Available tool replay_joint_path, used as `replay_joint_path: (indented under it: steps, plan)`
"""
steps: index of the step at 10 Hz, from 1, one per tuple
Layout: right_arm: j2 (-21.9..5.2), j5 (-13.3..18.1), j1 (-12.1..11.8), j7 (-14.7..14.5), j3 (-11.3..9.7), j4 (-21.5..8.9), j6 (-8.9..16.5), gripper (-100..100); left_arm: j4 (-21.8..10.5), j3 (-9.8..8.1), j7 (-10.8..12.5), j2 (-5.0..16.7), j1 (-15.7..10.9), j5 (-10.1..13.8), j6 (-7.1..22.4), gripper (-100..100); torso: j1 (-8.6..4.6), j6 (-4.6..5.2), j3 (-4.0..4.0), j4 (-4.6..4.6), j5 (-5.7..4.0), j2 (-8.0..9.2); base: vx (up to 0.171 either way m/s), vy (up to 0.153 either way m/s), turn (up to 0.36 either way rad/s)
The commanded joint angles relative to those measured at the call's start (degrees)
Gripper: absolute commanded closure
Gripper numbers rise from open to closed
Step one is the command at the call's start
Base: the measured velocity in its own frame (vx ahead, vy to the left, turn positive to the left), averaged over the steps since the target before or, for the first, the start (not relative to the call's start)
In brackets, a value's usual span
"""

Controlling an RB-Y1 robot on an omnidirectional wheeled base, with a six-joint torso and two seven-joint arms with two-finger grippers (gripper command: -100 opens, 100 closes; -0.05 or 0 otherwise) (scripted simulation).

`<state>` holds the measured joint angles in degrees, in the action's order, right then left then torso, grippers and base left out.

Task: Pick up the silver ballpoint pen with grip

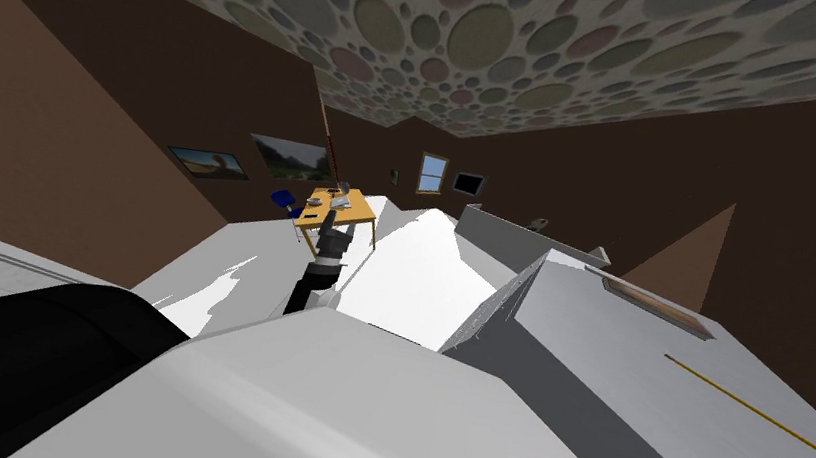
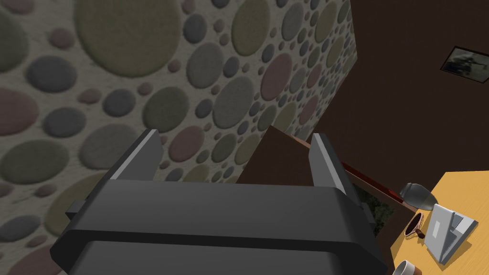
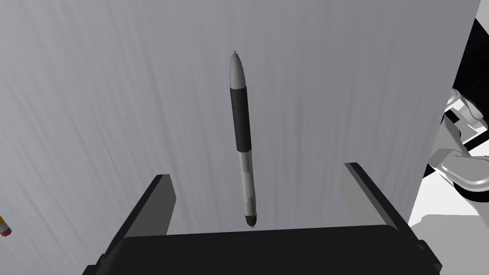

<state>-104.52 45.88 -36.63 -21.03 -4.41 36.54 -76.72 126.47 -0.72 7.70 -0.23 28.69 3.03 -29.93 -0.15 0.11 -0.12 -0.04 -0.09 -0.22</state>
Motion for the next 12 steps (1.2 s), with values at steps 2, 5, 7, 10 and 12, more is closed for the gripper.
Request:
replay_joint_path:
  steps: [2,5,7,10,12]
  plan:
    - [1.7,0.2,-0.1,-0.4,-0.5,0.2,1.7,-100,0.0,0.0,0.0,0.0,0.0,0.0,0.0,0,0.08,0.01,0.06,0.03,0.03,0.1,0.007,-0.001,0.043]
    - [1.7,-4.5,-14.1,-0.4,3.0,0.2,1.7,-100,0.0,0.0,0.0,0.0,0.0,0.0,0.0,0,0.15,0.03,0.12,0.06,0.05,0.19,0.002,0.002,0.014]
    - [1.7,-4.1,-18.4,-0.4,4.2,0.2,1.7,-100,0.0,0.0,0.0,0.0,0.0,0.0,0.0,0,0.14,0.06,0.15,0.06,0.04,0.24,0.0,0.0,0.0]
    - [1.7,0.2,-11.0,-0.4,-0.5,0.2,1.7,-100,0.0,0.0,0.0,0.0,0.0,0.0,0.0,0,0.14,0.08,0.17,0.07,0.04,0.28,0.0,0.0,0.0]
    - [3.5,0.4,-10.9,-0.8,-1.0,0.4,3.2,-100,0.0,0.0,0.0,0.0,0.0,0.0,0.0,0,0.14,0.08,0.16,0.06,0.04,0.26,0.005,-0.003,0.039]
